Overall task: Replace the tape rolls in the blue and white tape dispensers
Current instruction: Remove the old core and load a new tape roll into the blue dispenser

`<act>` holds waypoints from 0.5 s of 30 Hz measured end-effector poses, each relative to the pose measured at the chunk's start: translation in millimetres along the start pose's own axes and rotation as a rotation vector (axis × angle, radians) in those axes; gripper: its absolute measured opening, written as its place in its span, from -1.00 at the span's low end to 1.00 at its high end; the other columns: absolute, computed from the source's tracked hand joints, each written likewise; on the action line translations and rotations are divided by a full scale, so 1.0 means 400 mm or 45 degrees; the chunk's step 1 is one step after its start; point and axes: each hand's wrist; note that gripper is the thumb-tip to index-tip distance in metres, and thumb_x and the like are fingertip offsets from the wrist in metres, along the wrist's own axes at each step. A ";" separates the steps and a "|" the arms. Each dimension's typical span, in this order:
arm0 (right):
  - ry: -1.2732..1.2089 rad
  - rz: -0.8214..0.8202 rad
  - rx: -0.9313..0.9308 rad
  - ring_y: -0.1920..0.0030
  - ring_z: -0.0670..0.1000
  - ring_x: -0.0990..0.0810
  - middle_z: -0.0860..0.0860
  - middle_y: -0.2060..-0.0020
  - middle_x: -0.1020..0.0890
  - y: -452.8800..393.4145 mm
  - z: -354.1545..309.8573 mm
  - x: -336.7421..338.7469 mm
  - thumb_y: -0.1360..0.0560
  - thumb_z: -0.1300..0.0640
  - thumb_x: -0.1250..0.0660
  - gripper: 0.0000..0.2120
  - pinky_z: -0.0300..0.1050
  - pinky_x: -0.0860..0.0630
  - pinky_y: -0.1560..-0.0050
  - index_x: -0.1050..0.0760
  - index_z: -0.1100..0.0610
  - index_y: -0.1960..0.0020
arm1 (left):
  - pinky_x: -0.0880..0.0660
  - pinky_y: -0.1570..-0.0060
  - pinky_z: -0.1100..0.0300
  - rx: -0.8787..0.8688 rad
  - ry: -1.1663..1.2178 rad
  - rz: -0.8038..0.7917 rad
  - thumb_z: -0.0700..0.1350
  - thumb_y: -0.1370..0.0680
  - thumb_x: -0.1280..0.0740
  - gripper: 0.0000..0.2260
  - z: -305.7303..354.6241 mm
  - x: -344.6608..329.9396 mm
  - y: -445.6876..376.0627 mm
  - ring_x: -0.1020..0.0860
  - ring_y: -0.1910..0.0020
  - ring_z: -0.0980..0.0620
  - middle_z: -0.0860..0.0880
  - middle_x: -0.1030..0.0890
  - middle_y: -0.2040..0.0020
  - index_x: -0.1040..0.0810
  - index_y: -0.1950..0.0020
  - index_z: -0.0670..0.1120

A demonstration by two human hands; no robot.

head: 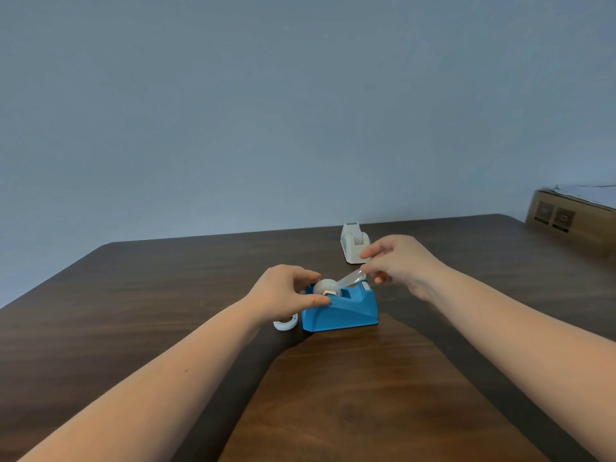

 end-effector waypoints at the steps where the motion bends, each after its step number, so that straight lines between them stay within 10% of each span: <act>1: -0.016 0.015 -0.007 0.32 -0.03 -0.56 0.14 0.08 -0.63 -0.001 0.002 0.011 -0.39 0.36 -0.44 -0.82 -0.21 -0.61 0.27 -0.60 0.15 0.06 | -0.44 -0.27 0.22 0.005 0.001 -0.001 0.03 -0.44 -0.47 -0.48 0.000 0.001 0.000 -0.54 -0.26 0.08 0.00 -0.58 -0.30 -0.49 -0.36 -0.05; 15: -0.034 0.132 -0.034 0.28 -0.01 -0.55 0.13 0.18 -0.63 0.013 0.033 0.088 -0.41 0.38 -0.42 -0.85 -0.18 -0.54 0.27 -0.63 0.20 0.08 | -0.46 -0.25 0.21 0.025 -0.003 0.013 0.02 -0.43 -0.47 -0.49 0.006 0.001 0.006 -0.56 -0.23 0.08 0.00 -0.60 -0.27 -0.50 -0.36 -0.05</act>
Point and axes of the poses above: each hand's wrist, its own y-axis away from the middle knuckle, its own x-axis out of the back of the hand, z = x × y
